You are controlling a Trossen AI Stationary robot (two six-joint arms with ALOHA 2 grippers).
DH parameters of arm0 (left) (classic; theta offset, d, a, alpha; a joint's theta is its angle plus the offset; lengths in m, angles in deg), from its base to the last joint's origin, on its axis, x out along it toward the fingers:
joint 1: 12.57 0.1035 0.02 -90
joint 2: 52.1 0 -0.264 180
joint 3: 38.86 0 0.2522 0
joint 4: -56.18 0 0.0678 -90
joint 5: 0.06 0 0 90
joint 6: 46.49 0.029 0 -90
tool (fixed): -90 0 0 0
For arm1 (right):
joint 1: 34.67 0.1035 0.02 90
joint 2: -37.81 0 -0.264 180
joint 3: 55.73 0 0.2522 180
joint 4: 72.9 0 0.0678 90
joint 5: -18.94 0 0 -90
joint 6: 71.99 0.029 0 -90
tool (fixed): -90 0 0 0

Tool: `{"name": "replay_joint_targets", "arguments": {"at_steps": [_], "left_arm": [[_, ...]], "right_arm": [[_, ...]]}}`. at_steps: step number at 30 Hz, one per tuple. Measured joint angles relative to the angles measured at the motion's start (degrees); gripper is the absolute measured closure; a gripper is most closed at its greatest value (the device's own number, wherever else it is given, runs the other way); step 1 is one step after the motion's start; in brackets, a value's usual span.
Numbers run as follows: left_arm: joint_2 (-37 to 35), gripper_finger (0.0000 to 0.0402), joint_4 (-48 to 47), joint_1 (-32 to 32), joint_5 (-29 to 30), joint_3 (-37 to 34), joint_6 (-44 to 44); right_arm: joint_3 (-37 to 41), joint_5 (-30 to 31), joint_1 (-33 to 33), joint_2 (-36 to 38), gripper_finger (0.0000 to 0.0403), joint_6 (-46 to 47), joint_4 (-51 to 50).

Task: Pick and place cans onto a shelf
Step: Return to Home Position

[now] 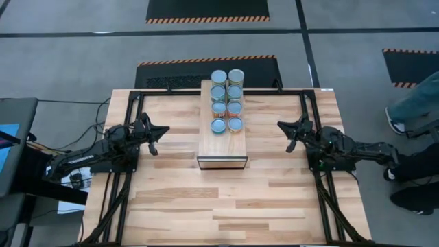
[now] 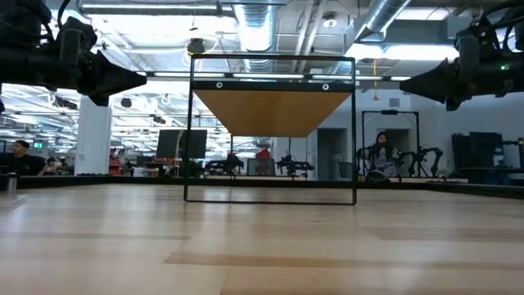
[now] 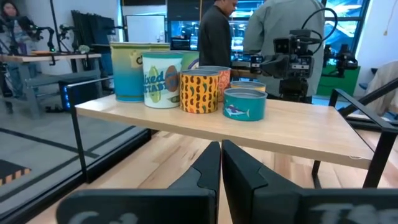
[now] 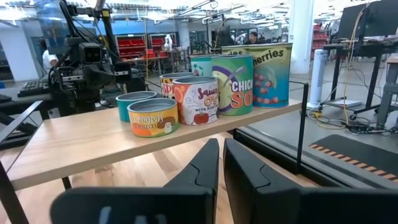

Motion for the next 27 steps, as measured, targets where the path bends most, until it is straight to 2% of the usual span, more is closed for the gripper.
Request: {"name": "replay_joint_targets", "arguments": {"at_steps": [27], "left_arm": [[0.0,0.0397,0.0,0.0,0.0,0.0,0.0]], "right_arm": [[0.0,0.1,0.0,0.0,0.0354,0.0,-0.2]]}}
